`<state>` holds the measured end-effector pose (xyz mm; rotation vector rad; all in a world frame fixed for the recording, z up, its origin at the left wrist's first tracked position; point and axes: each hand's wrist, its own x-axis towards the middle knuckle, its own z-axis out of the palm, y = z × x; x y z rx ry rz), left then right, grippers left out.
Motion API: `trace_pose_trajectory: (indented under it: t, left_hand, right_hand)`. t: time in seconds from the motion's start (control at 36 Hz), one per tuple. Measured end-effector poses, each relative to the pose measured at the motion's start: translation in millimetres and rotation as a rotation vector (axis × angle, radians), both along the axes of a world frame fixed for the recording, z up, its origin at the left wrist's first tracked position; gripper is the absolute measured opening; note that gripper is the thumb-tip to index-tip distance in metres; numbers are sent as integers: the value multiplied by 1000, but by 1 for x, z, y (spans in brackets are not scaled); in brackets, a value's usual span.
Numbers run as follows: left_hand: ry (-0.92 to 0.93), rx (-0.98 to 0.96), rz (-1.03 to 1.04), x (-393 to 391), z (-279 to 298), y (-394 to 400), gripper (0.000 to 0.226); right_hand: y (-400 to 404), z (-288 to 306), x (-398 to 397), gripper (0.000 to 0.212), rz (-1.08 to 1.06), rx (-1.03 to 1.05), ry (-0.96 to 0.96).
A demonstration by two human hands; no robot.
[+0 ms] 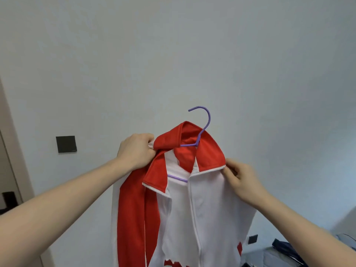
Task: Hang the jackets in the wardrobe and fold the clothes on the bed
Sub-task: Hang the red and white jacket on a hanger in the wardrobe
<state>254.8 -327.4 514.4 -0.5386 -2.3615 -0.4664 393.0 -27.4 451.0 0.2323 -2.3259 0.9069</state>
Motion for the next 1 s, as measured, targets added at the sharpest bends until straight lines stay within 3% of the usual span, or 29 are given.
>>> trace_pose_trajectory:
  t: [0.28, 0.44, 0.58, 0.67, 1.0]
  left_hand:
    - [52, -97, 3, 0, -15, 7, 39]
    - [-157, -64, -97, -6, -18, 4, 57]
    - [-275, -77, -163, -18, -22, -39, 40]
    - [-349, -74, -213, -24, -30, -68, 42]
    - [-378, -77, -100, -50, -74, -189, 26]
  right_hand:
    - [-50, -3, -14, 20, 129, 16, -34]
    - [-76, -4, -33, 32, 141, 3, -55]
    - [-84, -18, -48, 27, 178, -121, -147]
    - [-95, -28, -59, 30, 178, -130, -176]
    - [-180, -42, -111, 29, 220, -116, -238]
